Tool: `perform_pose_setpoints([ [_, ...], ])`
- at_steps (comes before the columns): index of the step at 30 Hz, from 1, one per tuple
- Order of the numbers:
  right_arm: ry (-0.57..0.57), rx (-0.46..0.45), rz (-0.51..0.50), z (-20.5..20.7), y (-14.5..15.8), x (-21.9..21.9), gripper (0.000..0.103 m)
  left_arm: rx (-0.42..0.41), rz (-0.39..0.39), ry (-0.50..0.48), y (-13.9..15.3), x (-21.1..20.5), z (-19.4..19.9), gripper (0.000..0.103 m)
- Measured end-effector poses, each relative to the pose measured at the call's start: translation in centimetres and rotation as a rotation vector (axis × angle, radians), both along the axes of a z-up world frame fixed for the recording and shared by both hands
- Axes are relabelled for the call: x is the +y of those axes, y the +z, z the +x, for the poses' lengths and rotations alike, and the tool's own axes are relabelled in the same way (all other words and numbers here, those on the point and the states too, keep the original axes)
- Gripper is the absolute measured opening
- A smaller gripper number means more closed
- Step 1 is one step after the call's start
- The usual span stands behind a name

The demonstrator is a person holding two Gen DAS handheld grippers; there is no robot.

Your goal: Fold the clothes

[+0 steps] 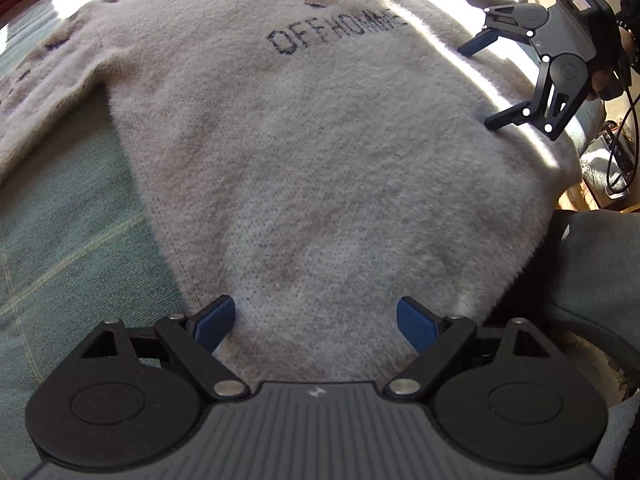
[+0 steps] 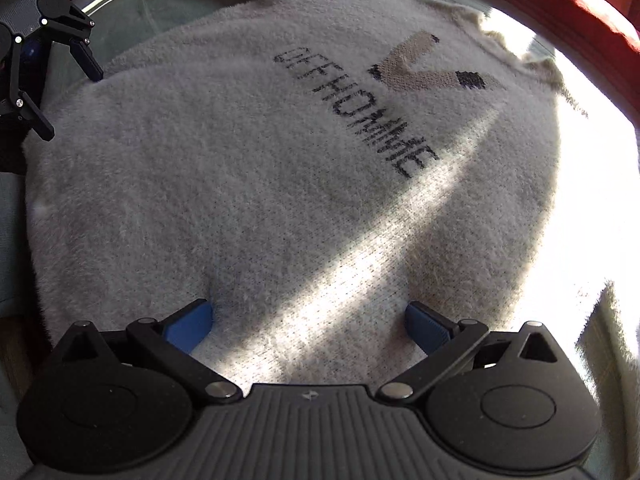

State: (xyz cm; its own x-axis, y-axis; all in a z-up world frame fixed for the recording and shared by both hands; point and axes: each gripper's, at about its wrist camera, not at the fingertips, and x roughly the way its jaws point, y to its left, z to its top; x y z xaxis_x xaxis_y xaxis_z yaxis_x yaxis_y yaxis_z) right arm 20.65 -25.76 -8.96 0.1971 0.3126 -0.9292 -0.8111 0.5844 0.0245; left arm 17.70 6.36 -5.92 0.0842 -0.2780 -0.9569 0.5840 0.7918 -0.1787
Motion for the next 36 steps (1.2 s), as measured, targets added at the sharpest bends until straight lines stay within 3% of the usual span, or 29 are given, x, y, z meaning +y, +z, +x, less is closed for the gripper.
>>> perform_pose_setpoints([
  [12, -0.016, 0.002, -0.049, 0.3, -0.1, 0.8, 0.103, -0.292, -0.126, -0.019, -0.5, -5.4, 12.2, 0.088],
  [18, -0.015, -0.001, -0.038, 0.2, -0.2, 0.5, 0.103, -0.192, -0.091, 0.099, -3.9, -3.1, 12.5, 0.088],
  [21, -0.015, -0.006, -0.033, 0.1, -0.1, 0.5, 0.103, -0.169, -0.102, 0.154, -3.9, -1.7, 11.0, 0.094],
  [26, -0.019, 0.025, -0.067, 1.0, 0.5, 1.4, 0.103, -0.176, -0.110, 0.221, -2.2, -1.6, 11.3, 0.093],
  [32, -0.128, -0.050, 0.001, 4.9, 3.7, 1.5, 0.103, -0.320, -0.141, 0.297, 0.1, -1.1, 17.8, 0.093],
  [36, -0.295, -0.101, 0.053, 11.2, 4.4, 1.0, 0.103, -0.300, -0.120, 0.439, -1.4, 0.1, 22.6, 0.093],
])
